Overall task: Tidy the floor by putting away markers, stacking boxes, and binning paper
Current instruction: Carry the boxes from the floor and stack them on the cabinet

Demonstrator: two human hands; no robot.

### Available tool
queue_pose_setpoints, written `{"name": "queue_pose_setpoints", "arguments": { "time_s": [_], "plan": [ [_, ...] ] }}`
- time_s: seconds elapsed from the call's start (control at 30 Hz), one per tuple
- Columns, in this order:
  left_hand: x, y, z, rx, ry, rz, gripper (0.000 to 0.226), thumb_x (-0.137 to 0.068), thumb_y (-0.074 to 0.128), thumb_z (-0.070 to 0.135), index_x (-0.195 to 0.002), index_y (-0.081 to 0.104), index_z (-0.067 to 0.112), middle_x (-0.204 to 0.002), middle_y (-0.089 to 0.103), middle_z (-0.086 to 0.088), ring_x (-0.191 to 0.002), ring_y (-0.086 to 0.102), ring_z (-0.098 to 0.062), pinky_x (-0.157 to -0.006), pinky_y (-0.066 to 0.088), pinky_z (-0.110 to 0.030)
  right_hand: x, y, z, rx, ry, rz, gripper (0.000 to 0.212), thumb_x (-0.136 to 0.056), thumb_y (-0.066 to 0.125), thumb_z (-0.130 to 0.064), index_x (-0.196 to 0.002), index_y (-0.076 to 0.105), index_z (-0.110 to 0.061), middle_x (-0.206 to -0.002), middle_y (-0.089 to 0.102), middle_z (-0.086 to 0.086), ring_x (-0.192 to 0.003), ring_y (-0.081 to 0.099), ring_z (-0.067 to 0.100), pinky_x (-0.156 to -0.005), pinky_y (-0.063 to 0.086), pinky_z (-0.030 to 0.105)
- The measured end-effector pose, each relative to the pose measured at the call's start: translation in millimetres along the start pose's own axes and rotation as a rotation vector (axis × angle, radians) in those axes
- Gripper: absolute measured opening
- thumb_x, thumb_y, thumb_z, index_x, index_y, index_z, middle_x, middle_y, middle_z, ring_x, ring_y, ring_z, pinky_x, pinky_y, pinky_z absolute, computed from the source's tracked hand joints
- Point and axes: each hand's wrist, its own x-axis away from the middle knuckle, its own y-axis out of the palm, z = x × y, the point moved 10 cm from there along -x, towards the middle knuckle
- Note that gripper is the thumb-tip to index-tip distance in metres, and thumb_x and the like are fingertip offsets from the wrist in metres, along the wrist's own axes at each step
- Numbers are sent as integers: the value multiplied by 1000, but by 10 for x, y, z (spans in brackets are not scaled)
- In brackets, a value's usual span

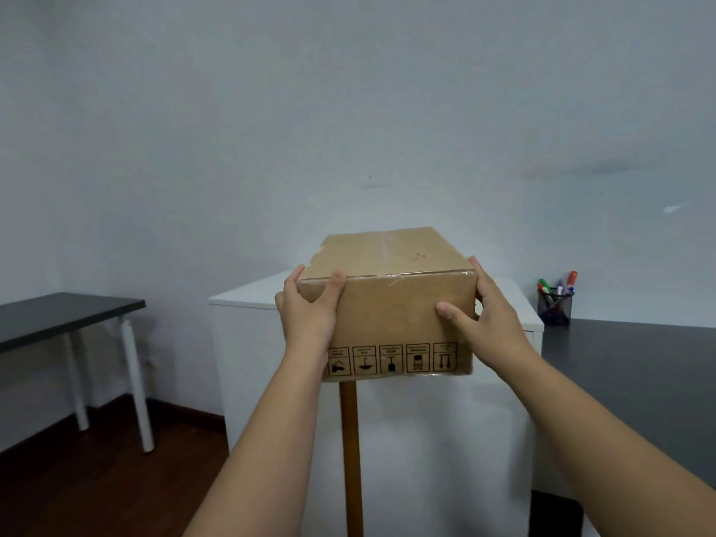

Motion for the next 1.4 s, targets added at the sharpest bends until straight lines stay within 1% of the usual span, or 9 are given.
{"name": "queue_pose_setpoints", "arguments": {
  "time_s": [0.1,0.2,0.33,0.47,0.67,0.8,0.93,1.2,1.4],
  "plan": [
    [-229,-59,-37,-44,58,-132,105,-51,81,67,-140,34,42,-140,41,8,-125,48,-17,-102,47,-45,-175,302,47,-104,71,-31,85,-85,66,-45,-148,10,-51,-143,41,-19,-127,45,10,-106,42,38],
    [-521,-194,-200,-45,72,-230,101,-56,88,35,-138,30,50,-136,48,13,-123,53,-16,-95,53,-43,-352,653,66,-197,132,-70,82,-83,64,-55,-141,6,-63,-134,42,-24,-123,50,15,-102,47,42],
    [-982,-492,-550,-69,32,-203,86,-68,83,30,-133,32,55,-125,55,17,-111,59,-13,-83,59,-43,-575,1230,136,-204,189,-137,79,-84,60,-59,-136,1,-70,-149,40,-7,-131,45,20,-105,43,48],
    [-1409,-780,-930,-80,21,-100,74,-77,77,38,-137,34,42,-129,51,15,-114,59,-15,-87,57,-39,-828,1784,194,-146,219,-166,79,-89,54,-56,-140,-5,-64,-147,46,3,-126,52,29,-104,44,48],
    [-1988,-1068,-1259,-362,102,57,70,-86,63,3,-144,29,23,-144,34,0,-121,45,-13,-94,36,-22,-1217,2570,454,-7,269,-233,82,-94,60,-28,-152,4,-40,-144,48,10,-119,56,27,-94,49,38],
    [-2350,-982,-1403,-554,168,34,73,-90,60,10,-151,19,19,-154,18,-4,-134,37,-21,-101,32,-26,-1468,2906,567,30,225,-199,77,-88,68,-28,-150,23,-36,-138,55,9,-113,62,22,-95,49,33],
    [-2689,-875,-1660,-740,122,-22,72,-95,52,30,-155,12,22,-162,7,-3,-145,24,-27,-117,19,-47,-1738,3140,748,81,221,-183,75,-86,69,-29,-149,28,-33,-133,59,9,-112,61,21,-93,43,27],
    [-3125,-634,-1961,-1092,112,-112,69,-99,30,52,-156,4,24,-164,2,-7,-150,5,-24,-111,-13,-63,-2079,3354,1070,107,261,-155,68,-89,65,-28,-148,32,-29,-127,62,8,-107,59,19,-83,38,22],
    [-3289,-424,-2033,-1133,123,-220,57,-98,31,49,-151,30,26,-161,21,-3,-145,26,-22,-113,-7,-61,-2247,3491,1218,196,259,-153,71,-85,63,-16,-148,31,-24,-118,64,11,-95,60,22,-82,48,30]
  ]
}}
